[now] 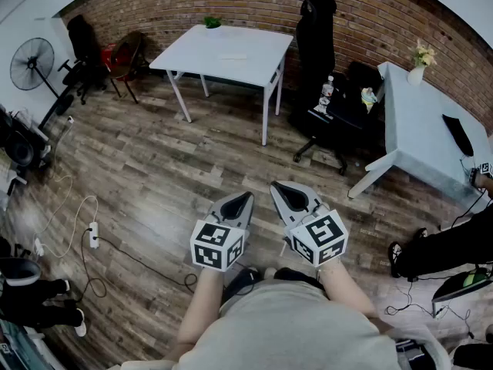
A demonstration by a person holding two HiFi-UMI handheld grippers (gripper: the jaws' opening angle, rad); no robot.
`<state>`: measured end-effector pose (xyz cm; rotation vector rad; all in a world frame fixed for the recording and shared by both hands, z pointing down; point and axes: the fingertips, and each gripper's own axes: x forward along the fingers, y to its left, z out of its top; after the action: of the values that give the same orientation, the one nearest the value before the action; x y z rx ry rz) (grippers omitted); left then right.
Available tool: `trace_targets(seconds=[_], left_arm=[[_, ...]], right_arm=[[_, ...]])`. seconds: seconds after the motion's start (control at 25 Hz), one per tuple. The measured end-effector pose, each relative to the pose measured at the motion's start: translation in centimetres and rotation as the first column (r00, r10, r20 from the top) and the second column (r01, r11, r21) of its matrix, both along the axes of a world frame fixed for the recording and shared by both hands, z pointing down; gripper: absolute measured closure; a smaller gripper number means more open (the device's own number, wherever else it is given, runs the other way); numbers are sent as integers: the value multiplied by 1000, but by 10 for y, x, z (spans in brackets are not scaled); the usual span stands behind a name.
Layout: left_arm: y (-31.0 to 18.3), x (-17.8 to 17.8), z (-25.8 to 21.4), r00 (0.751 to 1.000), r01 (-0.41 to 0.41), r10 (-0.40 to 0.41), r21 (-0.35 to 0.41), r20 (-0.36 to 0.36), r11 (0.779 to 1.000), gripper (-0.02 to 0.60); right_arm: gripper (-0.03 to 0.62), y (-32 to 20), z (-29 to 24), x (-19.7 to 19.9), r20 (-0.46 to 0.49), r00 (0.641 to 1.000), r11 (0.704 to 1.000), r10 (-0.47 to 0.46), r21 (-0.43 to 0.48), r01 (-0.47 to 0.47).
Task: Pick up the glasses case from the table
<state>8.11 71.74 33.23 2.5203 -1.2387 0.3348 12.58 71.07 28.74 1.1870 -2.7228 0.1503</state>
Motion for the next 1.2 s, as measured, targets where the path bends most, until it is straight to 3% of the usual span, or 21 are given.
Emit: trace_targets(seconds=[0.16, 0.36, 0.56, 0.8, 1.0, 1.2], left_arm=[[-11, -16, -3, 996, 90, -90, 18, -14, 996, 572], [-16, -25, -4, 992, 124, -124, 28, -12, 992, 572], [-18, -33, -4, 993, 113, -114, 50, 10, 992, 572], [-19, -52, -14, 996, 83, -78, 109, -53, 991, 572], [-32, -70, 0, 997, 79, -77, 85, -17, 993, 572], [-47, -92, 11, 994, 104, -102, 48, -28, 993, 574]], right_arm=[[595, -6, 6, 0, -5, 1000, 999, 17, -27, -17], [595, -8, 9, -2, 2, 1000, 999, 18, -40, -18], [595, -12, 11, -6, 62, 997, 998, 36, -61, -33], [595, -16, 2, -21, 93, 993, 997, 68, -28, -66], [595, -21, 11, -32, 85, 991, 994, 103, -35, -100], [595, -31, 29, -50, 73, 993, 993, 94, -80, -89]])
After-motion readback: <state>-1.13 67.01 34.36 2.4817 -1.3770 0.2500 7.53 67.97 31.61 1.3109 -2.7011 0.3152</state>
